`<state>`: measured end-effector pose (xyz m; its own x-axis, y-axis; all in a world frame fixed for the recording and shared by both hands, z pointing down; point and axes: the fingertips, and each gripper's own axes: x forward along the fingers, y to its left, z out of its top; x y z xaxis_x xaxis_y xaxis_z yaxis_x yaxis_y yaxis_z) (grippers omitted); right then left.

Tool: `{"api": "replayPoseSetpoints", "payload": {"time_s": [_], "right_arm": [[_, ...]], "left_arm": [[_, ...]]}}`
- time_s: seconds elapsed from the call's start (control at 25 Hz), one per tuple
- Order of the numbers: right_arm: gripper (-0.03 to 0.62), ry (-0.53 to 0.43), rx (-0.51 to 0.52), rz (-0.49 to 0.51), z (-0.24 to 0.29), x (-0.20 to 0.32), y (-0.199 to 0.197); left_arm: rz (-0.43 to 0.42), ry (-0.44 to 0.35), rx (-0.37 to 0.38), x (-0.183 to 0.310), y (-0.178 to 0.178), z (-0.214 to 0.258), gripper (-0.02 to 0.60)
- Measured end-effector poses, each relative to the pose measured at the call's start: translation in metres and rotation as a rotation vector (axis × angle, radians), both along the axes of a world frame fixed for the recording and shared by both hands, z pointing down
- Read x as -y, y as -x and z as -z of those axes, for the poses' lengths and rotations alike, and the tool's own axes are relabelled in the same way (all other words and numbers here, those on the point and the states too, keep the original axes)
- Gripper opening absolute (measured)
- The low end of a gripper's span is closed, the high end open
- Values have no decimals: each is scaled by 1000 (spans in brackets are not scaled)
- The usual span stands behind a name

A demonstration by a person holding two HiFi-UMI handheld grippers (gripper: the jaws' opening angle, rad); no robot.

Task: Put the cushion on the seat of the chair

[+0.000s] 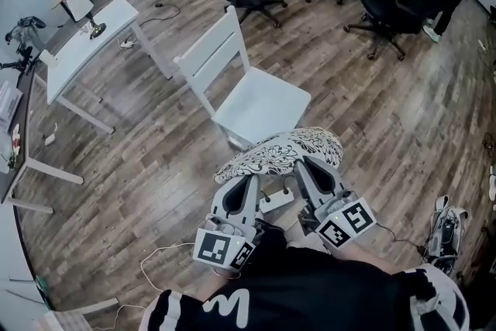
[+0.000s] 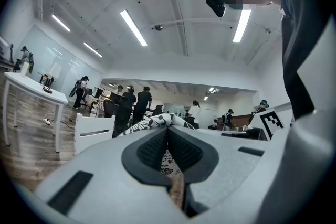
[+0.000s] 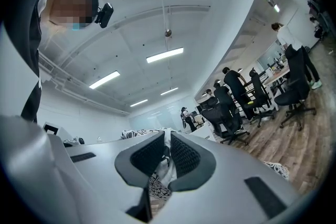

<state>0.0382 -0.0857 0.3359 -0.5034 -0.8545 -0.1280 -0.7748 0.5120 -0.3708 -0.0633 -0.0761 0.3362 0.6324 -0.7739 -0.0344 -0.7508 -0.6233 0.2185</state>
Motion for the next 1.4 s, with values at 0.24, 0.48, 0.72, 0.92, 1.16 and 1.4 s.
{"api": "replayPoseSetpoints", "payload": {"time_s": [0.24,0.48,0.72,0.92,1.16,1.4], "right_arm": [[40,-2,4,-31,3,34,9],[40,-8,-1,-70,6,61,20],[40,-10,-10,-96,4,81,37],[40,-4,-10,-108,2,95,51],[40,7,-10,-102,-2,109,69],[39,20,-12,-111,-5,118,67]], "left_arm": [[-34,-4,2,37,10,4,6],[-69,-6,-4,68,22,5,6],[-90,-10,-13,91,41,3,6],[-96,-4,-19,105,57,1,6],[-88,3,-30,118,76,-3,6],[-94,22,-34,129,77,-9,6]]}}
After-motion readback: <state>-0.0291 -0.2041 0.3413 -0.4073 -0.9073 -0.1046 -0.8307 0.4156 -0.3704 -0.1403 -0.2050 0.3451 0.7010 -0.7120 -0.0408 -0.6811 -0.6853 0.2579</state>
